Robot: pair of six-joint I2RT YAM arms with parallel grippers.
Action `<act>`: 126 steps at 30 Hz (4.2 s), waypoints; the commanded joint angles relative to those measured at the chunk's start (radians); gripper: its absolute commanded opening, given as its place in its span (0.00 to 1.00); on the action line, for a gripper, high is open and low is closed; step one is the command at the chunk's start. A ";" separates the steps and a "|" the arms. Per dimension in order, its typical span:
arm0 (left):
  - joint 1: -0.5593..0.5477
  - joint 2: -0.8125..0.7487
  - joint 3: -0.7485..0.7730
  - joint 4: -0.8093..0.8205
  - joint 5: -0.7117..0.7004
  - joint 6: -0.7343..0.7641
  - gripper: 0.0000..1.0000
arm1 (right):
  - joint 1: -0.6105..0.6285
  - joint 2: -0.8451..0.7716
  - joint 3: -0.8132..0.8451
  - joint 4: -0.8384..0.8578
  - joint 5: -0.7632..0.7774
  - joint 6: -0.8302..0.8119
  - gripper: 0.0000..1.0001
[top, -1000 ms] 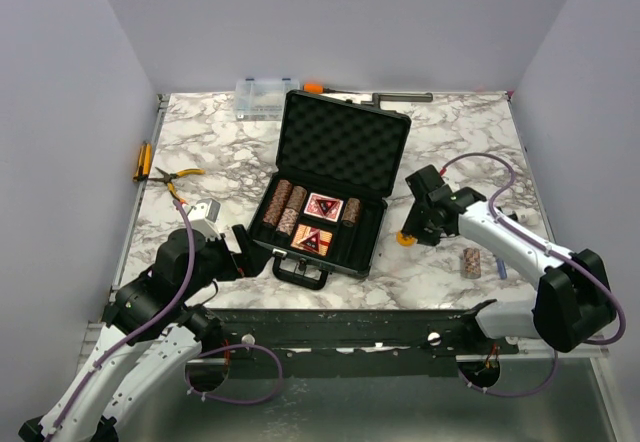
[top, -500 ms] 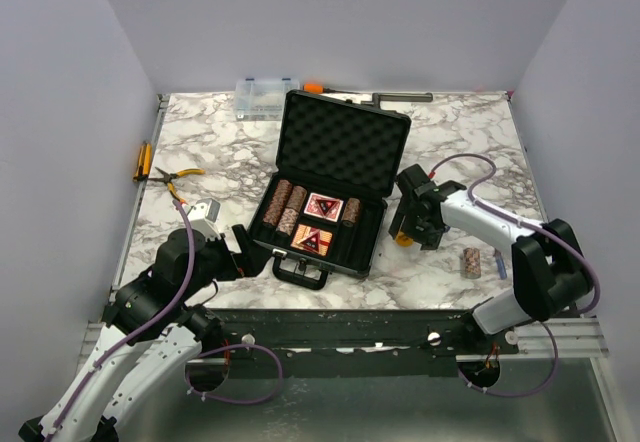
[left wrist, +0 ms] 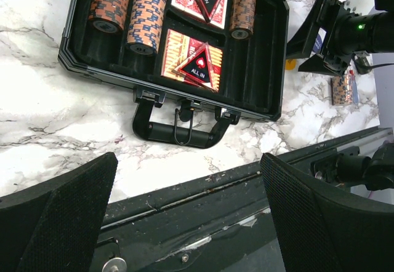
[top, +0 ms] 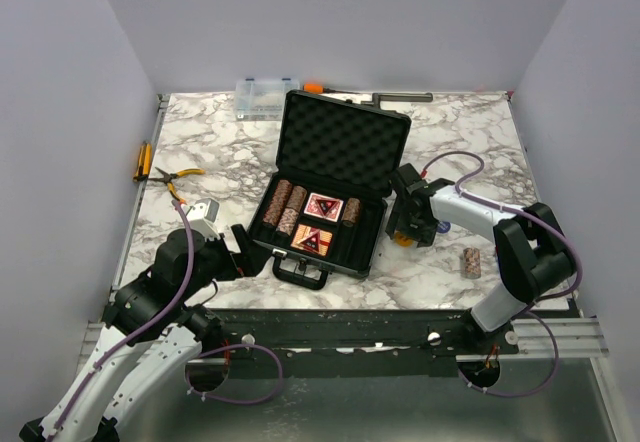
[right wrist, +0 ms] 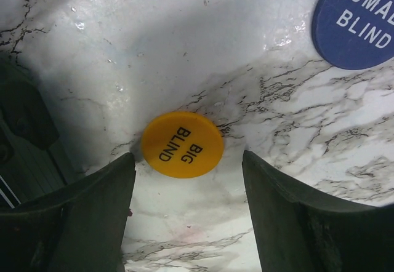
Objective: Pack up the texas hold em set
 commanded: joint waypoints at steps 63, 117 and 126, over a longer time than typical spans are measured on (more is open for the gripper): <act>0.019 -0.004 -0.017 0.007 0.018 0.004 0.98 | -0.009 -0.047 0.064 0.006 -0.024 -0.034 0.61; 0.028 0.021 -0.019 0.008 0.030 -0.002 0.99 | -0.009 0.162 0.002 -0.241 0.132 -0.055 0.64; 0.028 0.019 -0.018 0.009 0.029 -0.005 0.98 | -0.014 0.124 -0.008 -0.298 0.192 0.024 0.64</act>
